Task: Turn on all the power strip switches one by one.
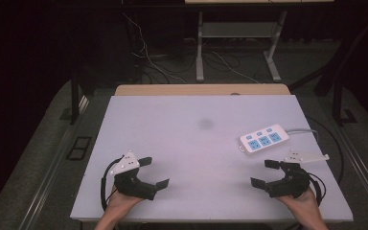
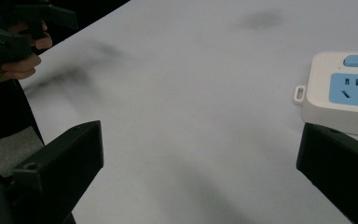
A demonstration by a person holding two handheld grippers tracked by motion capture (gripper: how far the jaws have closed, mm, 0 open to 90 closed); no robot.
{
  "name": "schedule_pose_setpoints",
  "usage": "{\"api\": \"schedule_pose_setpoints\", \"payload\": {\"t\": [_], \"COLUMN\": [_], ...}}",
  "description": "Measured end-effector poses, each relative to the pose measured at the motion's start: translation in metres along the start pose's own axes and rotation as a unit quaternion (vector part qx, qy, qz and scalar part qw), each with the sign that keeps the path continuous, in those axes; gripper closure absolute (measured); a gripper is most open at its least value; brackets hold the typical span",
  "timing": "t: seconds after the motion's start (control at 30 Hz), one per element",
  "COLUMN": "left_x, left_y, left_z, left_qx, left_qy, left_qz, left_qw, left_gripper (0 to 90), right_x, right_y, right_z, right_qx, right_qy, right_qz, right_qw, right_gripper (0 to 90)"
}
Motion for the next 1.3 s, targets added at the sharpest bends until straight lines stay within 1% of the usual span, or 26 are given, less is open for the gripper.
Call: {"api": "schedule_pose_setpoints", "payload": {"t": [0.27,0.43,0.53,0.77,0.83,1.07,1.3], "left_x": [0.0,0.0,-0.001,-0.002,-0.002,-0.003,-0.003], "left_y": [0.0,0.0,0.0,0.0,0.001,0.001,0.002], "left_z": [-0.001,-0.002,-0.003,-0.003,-0.004,-0.005,-0.007], "left_qx": [-0.001,-0.004,-0.007,-0.008,-0.009,-0.011,-0.014], "left_qy": [0.003,0.005,0.005,0.004,0.004,0.002,0.0], "left_qz": [0.0,0.002,0.004,0.005,0.005,0.006,0.005], "left_qw": [1.0,1.0,1.0,1.0,0.9999,0.9999,0.9999], "left_gripper": [0.0,0.0,0.0,0.0,0.0,0.0,0.0], "right_x": [0.0,0.0,0.0,-0.001,0.0,0.001,0.003], "right_y": [0.001,0.003,0.004,0.004,0.004,0.004,0.003], "right_z": [-0.002,-0.003,-0.007,-0.008,-0.01,-0.013,-0.01], "right_qx": [-0.002,-0.007,-0.018,-0.023,-0.03,-0.043,-0.055], "right_qy": [0.0,0.0,0.001,0.002,0.0,0.004,-0.002], "right_qz": [0.002,0.004,0.006,0.006,0.004,0.007,0.011], "right_qw": [1.0,1.0,0.9998,0.9997,0.9995,0.999,0.9984], "right_gripper": [0.3,0.3,0.3,0.3,0.3,0.4,0.4]}}
Point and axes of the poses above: each handheld gripper's, and its own axes: y roughly forward along the jaws, z roughly out of its top, x roughly to its right, the point moved 10 cm from there along y, roughly forward along the jaws, and after that the axes turned 12 degrees about -y, right-handed, at the moved point
